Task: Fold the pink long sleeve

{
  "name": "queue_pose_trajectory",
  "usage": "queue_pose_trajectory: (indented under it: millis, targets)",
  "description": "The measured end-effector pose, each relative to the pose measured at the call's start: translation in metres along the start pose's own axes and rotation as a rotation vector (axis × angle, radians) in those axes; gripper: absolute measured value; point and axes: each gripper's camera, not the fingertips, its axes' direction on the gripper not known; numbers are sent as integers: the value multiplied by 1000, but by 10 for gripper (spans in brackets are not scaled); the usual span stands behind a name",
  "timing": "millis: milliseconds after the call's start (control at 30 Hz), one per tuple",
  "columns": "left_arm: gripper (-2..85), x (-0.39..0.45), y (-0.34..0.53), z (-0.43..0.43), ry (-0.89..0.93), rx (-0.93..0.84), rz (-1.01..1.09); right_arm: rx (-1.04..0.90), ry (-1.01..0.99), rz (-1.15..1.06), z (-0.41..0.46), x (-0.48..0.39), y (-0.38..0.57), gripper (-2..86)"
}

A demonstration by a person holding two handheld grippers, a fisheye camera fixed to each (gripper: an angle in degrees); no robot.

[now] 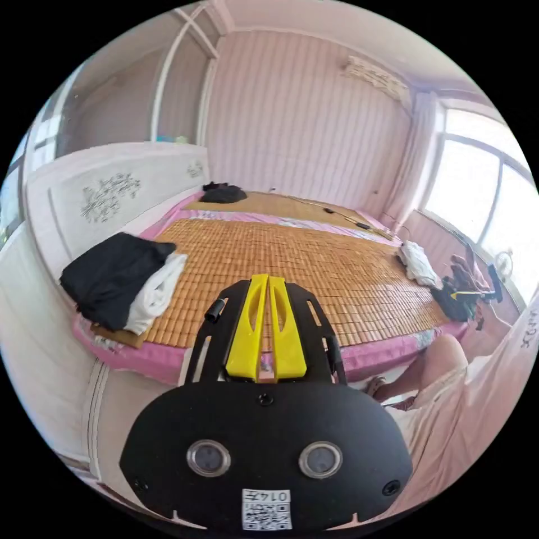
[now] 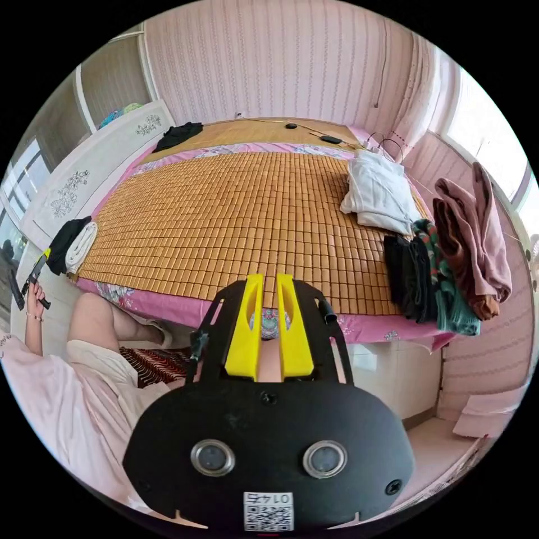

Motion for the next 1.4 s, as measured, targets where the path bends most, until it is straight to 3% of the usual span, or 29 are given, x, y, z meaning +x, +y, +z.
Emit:
queue_pose_trajectory:
  millis: [267,433,667,833,933,1000,1133,1233,1400]
  targets:
    - [-10,268,-72,97,471,99,382,138,190,208,-61,132,80,105]
    - [-6,454,-106,174,838,8,561,218,303,301,-98,213,89,124]
    - [50,678,-128,240,968,-39,758,116,443,268,-102,282,57,135]
    - [70,828,-120,309,932,-270,783,-7,474,231,-77,324,42,125]
    - [86,882,-116,343,949,-369,730,-37,462,202,-75,344,49,43]
    - [112,910,-113,364,961,-448,691,1,435,192,-89,353,58,35]
    - [105,952,-120,397,1010,-608,603,234,239,164,-154,361,86,25]
    - [5,954,-130,400,1016,-566,662,404,142,139,-202,356,108,22]
    - [-7,929,-150,403,1136,-556,537,671,-14,71,-269,345,132,18]
